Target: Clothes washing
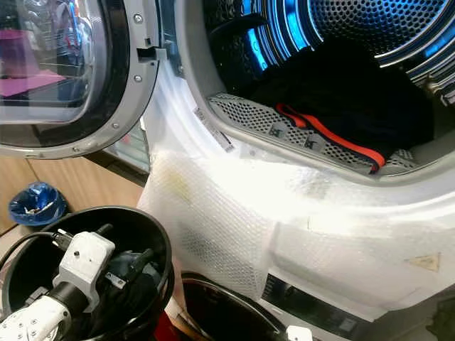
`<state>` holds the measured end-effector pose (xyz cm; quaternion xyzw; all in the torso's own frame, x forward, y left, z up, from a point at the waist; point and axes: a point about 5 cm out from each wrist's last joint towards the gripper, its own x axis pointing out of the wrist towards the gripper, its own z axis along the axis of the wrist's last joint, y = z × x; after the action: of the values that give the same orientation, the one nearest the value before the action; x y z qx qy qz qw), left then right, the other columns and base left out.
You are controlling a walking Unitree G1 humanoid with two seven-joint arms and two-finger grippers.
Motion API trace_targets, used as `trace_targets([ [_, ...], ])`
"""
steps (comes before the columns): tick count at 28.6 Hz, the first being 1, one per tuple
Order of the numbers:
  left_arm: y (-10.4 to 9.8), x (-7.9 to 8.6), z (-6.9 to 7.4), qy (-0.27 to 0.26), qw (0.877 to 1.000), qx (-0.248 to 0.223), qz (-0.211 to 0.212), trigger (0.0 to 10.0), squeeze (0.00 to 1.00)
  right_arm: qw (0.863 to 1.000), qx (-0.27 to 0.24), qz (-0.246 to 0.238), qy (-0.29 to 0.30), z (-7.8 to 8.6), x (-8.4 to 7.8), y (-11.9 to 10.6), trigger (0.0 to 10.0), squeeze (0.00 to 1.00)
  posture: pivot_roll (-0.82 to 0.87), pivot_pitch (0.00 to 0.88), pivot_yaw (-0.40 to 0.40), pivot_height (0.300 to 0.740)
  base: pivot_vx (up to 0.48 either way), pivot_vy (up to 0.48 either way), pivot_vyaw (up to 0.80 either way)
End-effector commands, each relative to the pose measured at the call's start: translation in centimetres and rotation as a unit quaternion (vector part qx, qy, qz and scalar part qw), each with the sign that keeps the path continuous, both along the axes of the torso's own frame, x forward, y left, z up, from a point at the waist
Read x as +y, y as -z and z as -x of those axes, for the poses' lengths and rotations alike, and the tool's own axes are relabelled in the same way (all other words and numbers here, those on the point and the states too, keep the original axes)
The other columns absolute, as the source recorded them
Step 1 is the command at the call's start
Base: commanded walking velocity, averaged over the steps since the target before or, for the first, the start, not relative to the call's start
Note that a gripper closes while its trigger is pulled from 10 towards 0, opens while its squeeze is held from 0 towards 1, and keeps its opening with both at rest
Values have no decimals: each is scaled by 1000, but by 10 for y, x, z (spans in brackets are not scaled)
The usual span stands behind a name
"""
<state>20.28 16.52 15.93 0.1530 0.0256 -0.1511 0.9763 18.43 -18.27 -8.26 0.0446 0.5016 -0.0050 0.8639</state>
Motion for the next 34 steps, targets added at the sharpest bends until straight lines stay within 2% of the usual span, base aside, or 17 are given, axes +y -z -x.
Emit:
trace_targets([
  [1,-4,0,3,9,1000,8,5,10000,1000,1000,-5,14,6,0,-4,1,10000,1000,174,61,-65,740,0,0,0],
  [2,3,-1,7,22,998,59,10,10000,1000,999,12,34,-32,5,4,4,10000,914,204,77,-35,740,0,0,0],
  [3,10,-1,11,35,994,104,0,10000,1000,996,25,55,-63,8,10,7,10000,0,204,77,-35,740,0,0,0],
  [5,18,-1,17,51,986,156,-14,10000,1000,992,35,76,-93,12,17,10,10000,0,208,79,-29,740,0,0,0],
  [7,25,-2,21,72,981,178,-13,10000,1000,991,38,74,-105,13,20,10,10000,0,211,79,-28,740,0,0,0],
  [11,30,-3,18,79,979,184,-16,10000,1000,989,38,78,-123,12,23,10,10000,0,213,74,-28,740,0,0,0],
  [12,30,-2,15,73,980,182,-30,10000,1000,987,34,82,-133,11,24,10,10000,0,209,70,-29,740,0,0,0],
  [13,29,-2,14,69,980,180,-40,10000,0,987,33,80,-133,10,25,9,10000,0,210,69,-29,740,0,0,0],
  [17,28,1,11,51,979,194,-44,10000,0,988,29,78,-131,7,26,8,10000,0,211,66,-33,740,0,0,0],
  [19,34,3,11,45,972,220,-64,10000,0,987,30,82,-137,7,26,8,10000,0,211,58,-37,740,0,0,0],
  [22,43,4,7,25,971,227,-76,10000,0,986,30,86,-143,7,25,8,10000,0,208,50,-49,740,0,0,0],
  [27,50,0,2,25,971,230,-64,10000,0,984,30,91,-151,6,24,8,10000,0,200,40,-54,740,0,0,0],
  [34,64,-6,-2,35,966,239,-93,10000,0,983,26,105,-151,4,16,7,10000,0,183,17,-61,740,0,0,0],
])
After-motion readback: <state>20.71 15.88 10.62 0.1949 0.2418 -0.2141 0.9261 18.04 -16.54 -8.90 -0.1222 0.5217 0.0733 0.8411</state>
